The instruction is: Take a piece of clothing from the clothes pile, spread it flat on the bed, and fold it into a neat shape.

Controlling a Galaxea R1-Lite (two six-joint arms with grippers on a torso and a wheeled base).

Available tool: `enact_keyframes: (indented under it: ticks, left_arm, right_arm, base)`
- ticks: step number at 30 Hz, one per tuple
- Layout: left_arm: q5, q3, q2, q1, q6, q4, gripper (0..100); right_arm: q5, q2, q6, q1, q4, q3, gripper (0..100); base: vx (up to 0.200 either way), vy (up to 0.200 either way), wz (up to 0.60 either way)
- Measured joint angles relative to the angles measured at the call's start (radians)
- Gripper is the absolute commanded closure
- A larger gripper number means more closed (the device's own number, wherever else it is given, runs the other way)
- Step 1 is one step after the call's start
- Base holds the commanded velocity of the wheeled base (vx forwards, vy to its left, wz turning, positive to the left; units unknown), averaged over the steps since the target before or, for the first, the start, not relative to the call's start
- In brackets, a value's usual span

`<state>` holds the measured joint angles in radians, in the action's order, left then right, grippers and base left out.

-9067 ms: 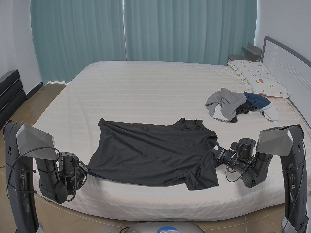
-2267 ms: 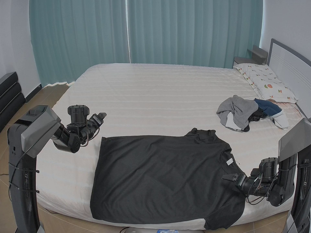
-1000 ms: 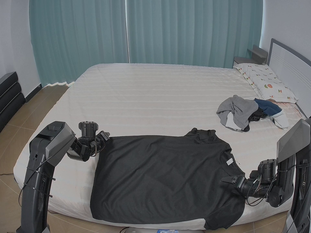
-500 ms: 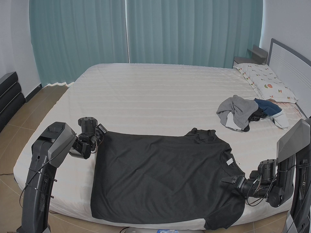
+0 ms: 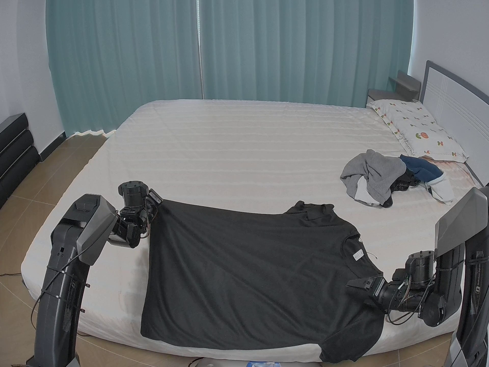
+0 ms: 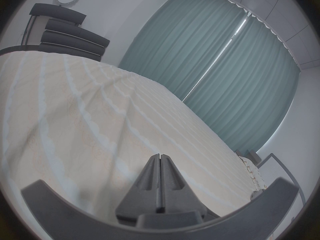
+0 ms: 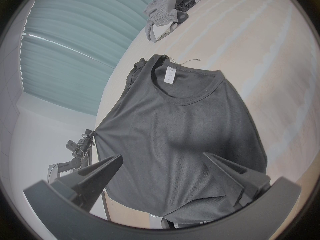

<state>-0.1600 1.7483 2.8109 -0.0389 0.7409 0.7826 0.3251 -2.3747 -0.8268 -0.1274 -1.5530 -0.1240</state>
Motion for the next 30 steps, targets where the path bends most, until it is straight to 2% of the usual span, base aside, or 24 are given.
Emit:
enact_keyframes:
  ticks: [16, 17, 25, 30]
  left_arm:
    - [-0.007, 0.039, 0.026, 0.006, -0.002, -0.012, 100]
    - [-0.007, 0.039, 0.026, 0.005, -0.002, -0.023, 0]
    - [-0.008, 0.015, 0.024, -0.003, -0.001, -0.054, 0]
    - [-0.03, -0.054, -0.002, -0.005, 0.024, -0.031, 0]
  right_arm:
    - [0.0, 0.0, 0.0, -0.001, 0.0, 0.0, 0]
    - [0.0, 0.0, 0.0, -0.001, 0.0, 0.0, 0]
    - [-0.002, 0.0, 0.0, -0.001, 0.0, 0.001, 0]
    - [-0.002, 0.0, 0.0, -0.002, 0.0, 0.001, 0]
  base:
    - [0.0, 0.0, 0.0]
    - [0.0, 0.0, 0.0]
    - [0.0, 0.0, 0.0]
    - [0.0, 0.0, 0.0]
